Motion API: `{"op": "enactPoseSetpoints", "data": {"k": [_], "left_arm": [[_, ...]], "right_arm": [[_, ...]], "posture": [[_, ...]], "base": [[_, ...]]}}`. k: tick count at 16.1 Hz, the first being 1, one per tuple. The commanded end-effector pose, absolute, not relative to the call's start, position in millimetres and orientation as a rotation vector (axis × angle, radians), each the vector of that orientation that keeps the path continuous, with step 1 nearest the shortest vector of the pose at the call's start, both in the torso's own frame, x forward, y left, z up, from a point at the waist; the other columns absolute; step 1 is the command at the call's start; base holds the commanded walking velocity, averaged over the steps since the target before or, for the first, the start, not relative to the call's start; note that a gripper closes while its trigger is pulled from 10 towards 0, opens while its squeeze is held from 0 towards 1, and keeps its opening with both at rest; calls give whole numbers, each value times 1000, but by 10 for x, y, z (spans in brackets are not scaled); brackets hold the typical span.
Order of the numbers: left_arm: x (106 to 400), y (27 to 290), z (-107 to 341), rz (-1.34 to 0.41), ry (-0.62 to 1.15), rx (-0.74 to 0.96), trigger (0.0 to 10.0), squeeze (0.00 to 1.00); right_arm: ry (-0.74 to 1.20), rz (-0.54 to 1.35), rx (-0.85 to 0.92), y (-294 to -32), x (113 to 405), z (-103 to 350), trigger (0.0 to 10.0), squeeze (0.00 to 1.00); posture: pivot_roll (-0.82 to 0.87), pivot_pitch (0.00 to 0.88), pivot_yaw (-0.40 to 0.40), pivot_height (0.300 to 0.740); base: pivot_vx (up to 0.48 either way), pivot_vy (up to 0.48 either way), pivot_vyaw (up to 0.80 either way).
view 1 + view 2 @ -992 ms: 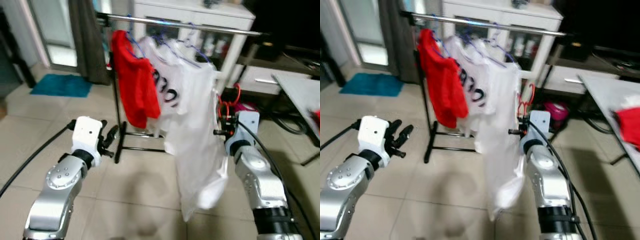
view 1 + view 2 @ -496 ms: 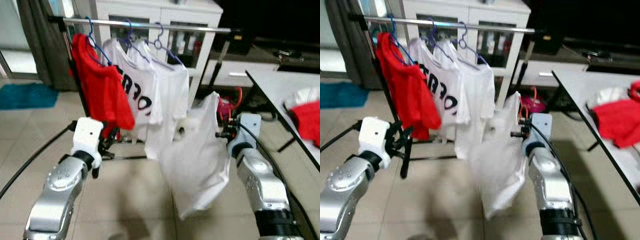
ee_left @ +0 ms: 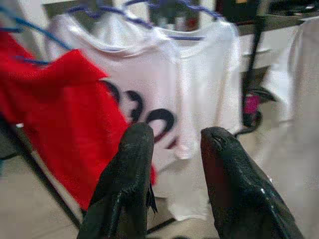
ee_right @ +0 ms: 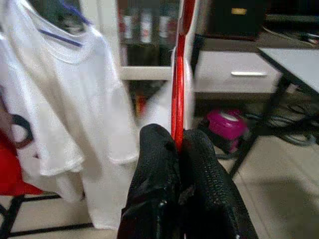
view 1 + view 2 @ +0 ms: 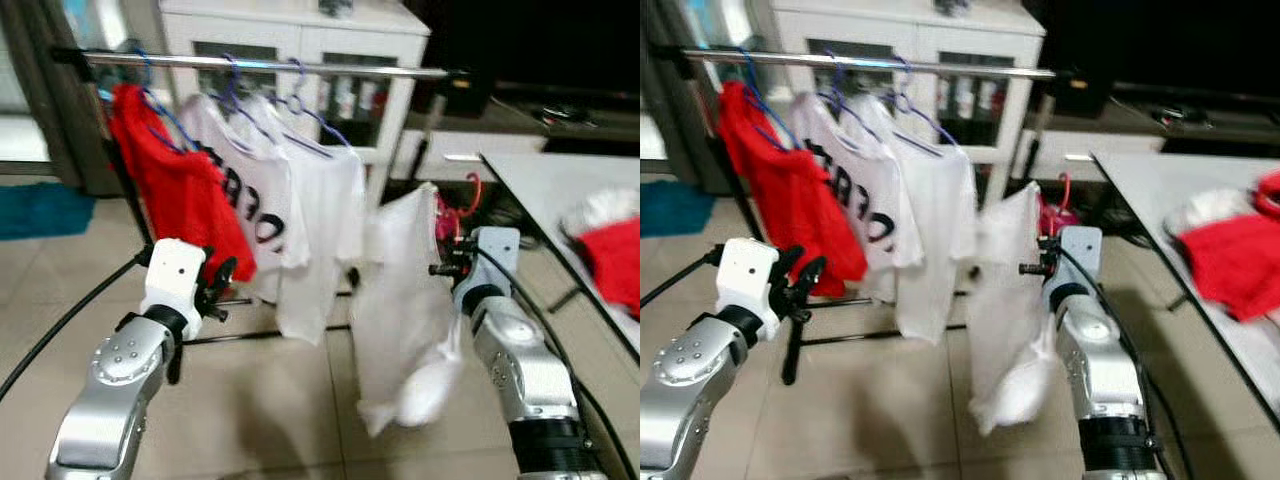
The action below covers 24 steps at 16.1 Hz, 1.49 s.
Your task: Hang hanger
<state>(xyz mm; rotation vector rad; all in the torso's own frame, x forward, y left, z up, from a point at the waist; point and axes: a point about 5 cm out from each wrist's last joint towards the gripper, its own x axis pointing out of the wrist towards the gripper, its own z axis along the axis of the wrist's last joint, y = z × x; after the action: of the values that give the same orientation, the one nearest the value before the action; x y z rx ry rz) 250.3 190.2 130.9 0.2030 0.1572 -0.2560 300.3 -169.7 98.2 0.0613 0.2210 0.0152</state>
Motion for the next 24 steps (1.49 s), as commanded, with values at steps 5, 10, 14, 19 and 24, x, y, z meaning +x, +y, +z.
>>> {"op": "enactPoseSetpoints", "data": {"k": [5, 10, 14, 19, 24], "left_arm": [[2515, 1916, 1322, -257, 157, 209, 10000, 0], [2505, 1914, 1325, -253, 154, 211, 10000, 0], [2462, 1915, 1304, -246, 160, 208, 10000, 0], [2453, 1907, 1296, -250, 165, 214, 10000, 0], [2466, 1856, 1326, -298, 135, 245, 10000, 0]], "right_arm": [[150, 31, 66, -1647, 3058, 1127, 10000, 0], [154, 48, 0, -1629, 3088, 1137, 10000, 0], [156, 31, -72, -1667, 3093, 1127, 10000, 0], [138, 37, 16, -1649, 3093, 1146, 10000, 0], [126, -8, 9, -1754, 3114, 1154, 10000, 0]], "posture": [[40, 0, -92, 740], [48, 0, -109, 740], [51, 0, -118, 740], [50, 0, -118, 740], [52, 0, -122, 740]], "base": [[367, 0, 0], [364, 0, 0], [364, 0, 800], [354, 0, 117], [270, 0, 0]]}}
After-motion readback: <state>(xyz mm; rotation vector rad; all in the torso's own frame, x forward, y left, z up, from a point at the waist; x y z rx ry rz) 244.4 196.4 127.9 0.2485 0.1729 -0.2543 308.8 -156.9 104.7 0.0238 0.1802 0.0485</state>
